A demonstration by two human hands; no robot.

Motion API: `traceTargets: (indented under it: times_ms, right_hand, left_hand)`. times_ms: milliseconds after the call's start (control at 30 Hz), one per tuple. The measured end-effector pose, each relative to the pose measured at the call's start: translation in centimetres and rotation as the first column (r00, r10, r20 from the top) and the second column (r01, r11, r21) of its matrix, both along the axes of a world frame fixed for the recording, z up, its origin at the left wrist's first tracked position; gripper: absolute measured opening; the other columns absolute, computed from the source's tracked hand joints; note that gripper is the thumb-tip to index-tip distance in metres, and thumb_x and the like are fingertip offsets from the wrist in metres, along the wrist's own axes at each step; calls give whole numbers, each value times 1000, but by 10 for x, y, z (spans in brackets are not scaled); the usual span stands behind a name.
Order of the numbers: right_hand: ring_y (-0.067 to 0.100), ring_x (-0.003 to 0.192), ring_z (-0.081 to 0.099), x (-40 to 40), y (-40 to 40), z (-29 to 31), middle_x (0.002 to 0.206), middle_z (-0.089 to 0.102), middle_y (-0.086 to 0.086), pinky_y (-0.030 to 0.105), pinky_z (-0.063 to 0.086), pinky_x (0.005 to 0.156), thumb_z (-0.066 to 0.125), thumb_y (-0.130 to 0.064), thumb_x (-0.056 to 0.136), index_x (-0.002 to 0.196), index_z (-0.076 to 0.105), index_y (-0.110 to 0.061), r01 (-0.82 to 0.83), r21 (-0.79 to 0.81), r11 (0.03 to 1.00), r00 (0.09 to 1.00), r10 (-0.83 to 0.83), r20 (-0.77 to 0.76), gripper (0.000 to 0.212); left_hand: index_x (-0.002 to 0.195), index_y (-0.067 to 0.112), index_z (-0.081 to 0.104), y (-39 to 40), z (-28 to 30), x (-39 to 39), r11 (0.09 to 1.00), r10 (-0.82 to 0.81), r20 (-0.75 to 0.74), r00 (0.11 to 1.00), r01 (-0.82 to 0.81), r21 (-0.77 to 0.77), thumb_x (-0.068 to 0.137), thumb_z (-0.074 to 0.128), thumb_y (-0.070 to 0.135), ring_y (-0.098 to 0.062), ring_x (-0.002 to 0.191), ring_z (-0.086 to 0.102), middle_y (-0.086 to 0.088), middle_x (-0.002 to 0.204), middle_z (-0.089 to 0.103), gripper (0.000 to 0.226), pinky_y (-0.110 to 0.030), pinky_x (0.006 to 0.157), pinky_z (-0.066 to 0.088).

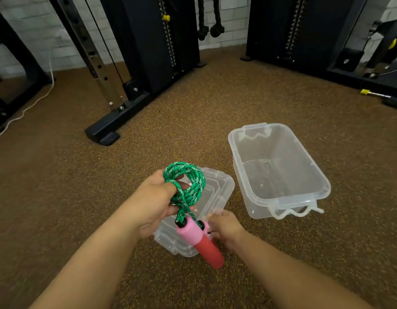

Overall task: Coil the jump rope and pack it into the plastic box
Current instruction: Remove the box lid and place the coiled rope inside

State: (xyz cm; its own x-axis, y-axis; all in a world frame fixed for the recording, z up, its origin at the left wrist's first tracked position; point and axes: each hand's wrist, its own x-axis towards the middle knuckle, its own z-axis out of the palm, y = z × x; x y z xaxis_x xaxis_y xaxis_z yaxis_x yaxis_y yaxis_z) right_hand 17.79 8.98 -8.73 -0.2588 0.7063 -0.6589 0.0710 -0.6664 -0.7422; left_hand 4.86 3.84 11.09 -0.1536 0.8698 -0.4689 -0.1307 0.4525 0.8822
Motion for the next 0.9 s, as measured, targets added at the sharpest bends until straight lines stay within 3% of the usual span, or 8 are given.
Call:
traceTargets:
  times_ms: [100, 300, 367, 467, 533, 600, 667, 900]
  right_hand:
    - [22, 70, 60, 3, 5, -1, 84, 63, 14, 35, 54, 68, 53, -14, 91, 82, 57, -10, -152, 68, 986, 965, 134, 226, 11]
    - [31, 109, 62, 26, 6, 54, 116, 66, 17, 35, 49, 86, 48, -6, 91, 112, 64, -3, -813, 133, 567, 380, 342, 860, 27]
    - [31, 105, 64, 35, 7, 87, 114, 66, 15, 36, 50, 79, 47, -3, 90, 118, 63, -13, -844, 269, 464, 396, 201, 896, 34]
    - [26, 113, 57, 69, 13, 133, 121, 61, 7, 35, 49, 86, 50, -16, 89, 124, 57, -25, -761, 554, 336, 597, 33, 801, 37]
    - [22, 129, 43, 105, 21, 151, 136, 49, 2, 36, 38, 106, 62, -33, 81, 137, 43, -27, -829, 469, 306, 517, 95, 851, 60]
    - [22, 137, 34, 137, 26, 153, 147, 40, 0, 35, 26, 114, 68, -46, 74, 144, 31, -27, -908, 192, 373, 285, 212, 935, 82]
    - [22, 134, 40, 153, 23, 146, 147, 43, 1, 34, 30, 112, 69, -45, 76, 143, 35, -28, -921, 47, 387, 167, 281, 945, 76]
    - [21, 123, 51, 162, 10, 129, 135, 55, -1, 38, 42, 102, 58, -34, 88, 129, 53, -28, -933, 103, 344, 199, 256, 946, 42]
  left_hand:
    - [116, 6, 52, 2, 0, 3, 1000, -24, 20, 1000, 24, -7, 93, 46, -4, -37, 94, 68, -20, 108, 68, 26, -43, 75, 59]
    - [116, 5, 53, 6, 2, 19, 997, -73, 57, 996, 73, 11, 92, 49, -3, -37, 87, 67, -25, 107, 68, 26, -39, 67, 61]
    - [115, 4, 54, 7, 4, 24, 996, -91, 81, 993, 89, 21, 92, 48, -3, -33, 80, 69, -24, 102, 70, 25, -38, 65, 61]
    - [117, 3, 53, 8, 9, 30, 993, -113, 81, 990, 111, 29, 92, 48, -4, -32, 78, 70, -24, 101, 70, 26, -40, 67, 61]
    - [118, 3, 53, 8, 13, 34, 992, -124, 82, 989, 121, 33, 91, 50, -3, -34, 81, 68, -26, 106, 68, 27, -40, 68, 60]
    - [119, 2, 52, 6, 18, 38, 990, -135, 80, 988, 133, 37, 91, 51, -2, -33, 81, 68, -25, 107, 68, 28, -37, 66, 61]
    - [120, 2, 51, 6, 23, 41, 988, -152, 79, 985, 149, 43, 92, 50, -1, -32, 78, 69, -24, 105, 68, 28, -36, 64, 61]
    - [119, 0, 52, 4, 50, 59, 968, -234, 40, 971, 229, 105, 93, 46, -3, -24, 65, 70, -19, 89, 70, 27, -35, 62, 60]
